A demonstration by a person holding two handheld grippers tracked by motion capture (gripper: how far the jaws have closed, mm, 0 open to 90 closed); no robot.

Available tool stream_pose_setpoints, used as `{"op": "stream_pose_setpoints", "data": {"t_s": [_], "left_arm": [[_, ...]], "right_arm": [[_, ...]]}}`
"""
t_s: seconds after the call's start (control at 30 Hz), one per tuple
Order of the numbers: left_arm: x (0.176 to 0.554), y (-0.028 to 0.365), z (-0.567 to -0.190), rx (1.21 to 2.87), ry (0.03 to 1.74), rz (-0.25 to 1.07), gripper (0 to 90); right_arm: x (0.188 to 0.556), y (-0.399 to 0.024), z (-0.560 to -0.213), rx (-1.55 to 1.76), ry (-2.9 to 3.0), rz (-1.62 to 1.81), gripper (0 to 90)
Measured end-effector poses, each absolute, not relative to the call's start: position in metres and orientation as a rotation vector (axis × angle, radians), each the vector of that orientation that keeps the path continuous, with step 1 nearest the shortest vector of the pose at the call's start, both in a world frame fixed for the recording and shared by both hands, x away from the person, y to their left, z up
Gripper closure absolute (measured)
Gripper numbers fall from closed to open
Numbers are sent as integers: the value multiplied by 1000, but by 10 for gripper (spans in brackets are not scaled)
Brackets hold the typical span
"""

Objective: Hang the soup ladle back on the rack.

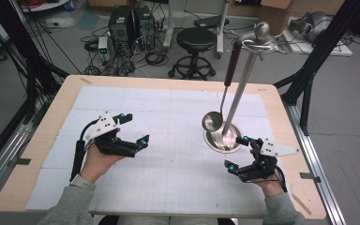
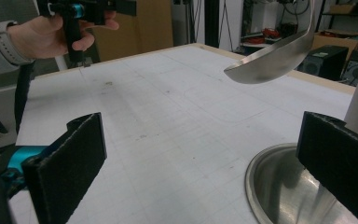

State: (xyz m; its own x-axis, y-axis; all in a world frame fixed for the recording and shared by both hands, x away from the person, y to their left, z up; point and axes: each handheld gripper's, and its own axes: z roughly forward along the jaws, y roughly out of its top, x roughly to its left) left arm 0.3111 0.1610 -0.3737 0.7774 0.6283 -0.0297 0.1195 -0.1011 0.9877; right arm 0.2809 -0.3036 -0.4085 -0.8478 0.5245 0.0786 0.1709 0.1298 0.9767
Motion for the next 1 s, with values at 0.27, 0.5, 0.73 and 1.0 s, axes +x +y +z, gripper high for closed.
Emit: {"op": "stream_pose_setpoints", "data": {"t_s": [0.27, 0.5, 0.73, 1.0], "left_arm": [[307, 181, -386, 1616, 653, 458, 17], [303, 189, -389, 1603, 661, 486, 17], [299, 205, -398, 1604, 694, 500, 17], [291, 227, -406, 1597, 720, 548, 17]], "right_arm": [[281, -304, -408, 681, 2122, 1779, 6], [280, -305, -407, 677, 2109, 1781, 6], [279, -306, -407, 691, 2108, 1780, 6], [278, -307, -406, 692, 2087, 1776, 6]]}}
